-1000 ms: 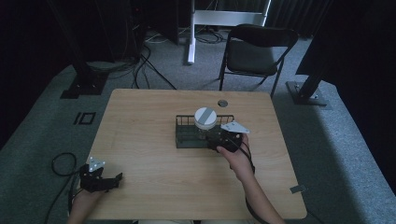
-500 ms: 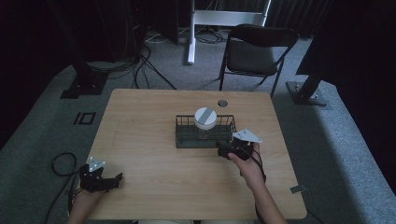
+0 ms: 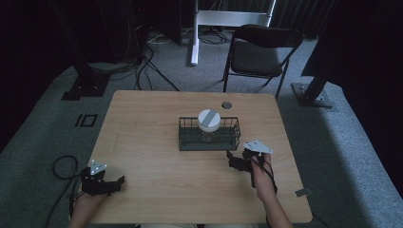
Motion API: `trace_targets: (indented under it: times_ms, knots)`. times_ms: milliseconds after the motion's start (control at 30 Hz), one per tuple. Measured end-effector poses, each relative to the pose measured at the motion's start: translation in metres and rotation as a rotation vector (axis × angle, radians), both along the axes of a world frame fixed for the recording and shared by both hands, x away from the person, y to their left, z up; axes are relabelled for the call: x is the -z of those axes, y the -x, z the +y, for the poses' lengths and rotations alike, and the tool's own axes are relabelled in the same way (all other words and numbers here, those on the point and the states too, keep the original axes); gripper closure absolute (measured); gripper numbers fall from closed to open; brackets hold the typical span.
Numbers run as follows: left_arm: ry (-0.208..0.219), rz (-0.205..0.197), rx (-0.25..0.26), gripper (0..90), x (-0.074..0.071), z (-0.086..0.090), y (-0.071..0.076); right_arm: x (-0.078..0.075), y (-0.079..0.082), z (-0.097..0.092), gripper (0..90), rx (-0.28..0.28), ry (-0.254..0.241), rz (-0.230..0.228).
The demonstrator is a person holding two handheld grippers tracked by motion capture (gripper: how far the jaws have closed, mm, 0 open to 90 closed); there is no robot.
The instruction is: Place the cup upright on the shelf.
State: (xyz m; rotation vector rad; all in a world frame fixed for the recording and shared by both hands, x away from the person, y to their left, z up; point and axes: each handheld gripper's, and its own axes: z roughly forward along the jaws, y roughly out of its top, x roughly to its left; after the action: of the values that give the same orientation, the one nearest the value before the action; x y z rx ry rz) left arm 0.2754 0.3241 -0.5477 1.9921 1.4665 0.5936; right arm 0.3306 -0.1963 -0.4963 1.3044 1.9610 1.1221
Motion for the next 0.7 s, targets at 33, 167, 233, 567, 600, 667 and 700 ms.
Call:
trace_targets:
  times_ms: [33, 167, 233, 567, 600, 667, 700]
  knots:
    - [0.000, 0.000, 0.000, 0.6, 0.000, 0.000, 0.000, 0.002, 0.001, -0.002, 11.7, -0.002, 0.001, 0.005]
    - [-0.001, 0.000, 0.000, 0.6, 0.000, 0.000, 0.000, 0.010, 0.003, -0.010, 11.7, 0.008, 0.014, 0.017]
    - [0.000, 0.000, 0.000, 0.6, 0.000, 0.000, 0.000, 0.013, 0.005, -0.015, 11.7, 0.015, 0.017, 0.021]
    - [0.000, 0.000, 0.000, 0.6, 0.000, 0.000, 0.000, 0.031, 0.009, -0.035, 11.7, 0.054, 0.025, 0.062]
    - [0.000, 0.000, 0.000, 0.6, 0.000, 0.000, 0.000, 0.033, 0.010, -0.037, 11.7, 0.061, 0.026, 0.064]
    - [0.000, 0.000, 0.000, 0.6, 0.000, 0.000, 0.000, 0.036, 0.011, -0.041, 11.7, 0.070, 0.027, 0.073]
    - [0.000, 0.000, 0.000, 0.6, 0.000, 0.000, 0.000, 0.037, 0.011, -0.043, 11.7, 0.073, 0.033, 0.076]
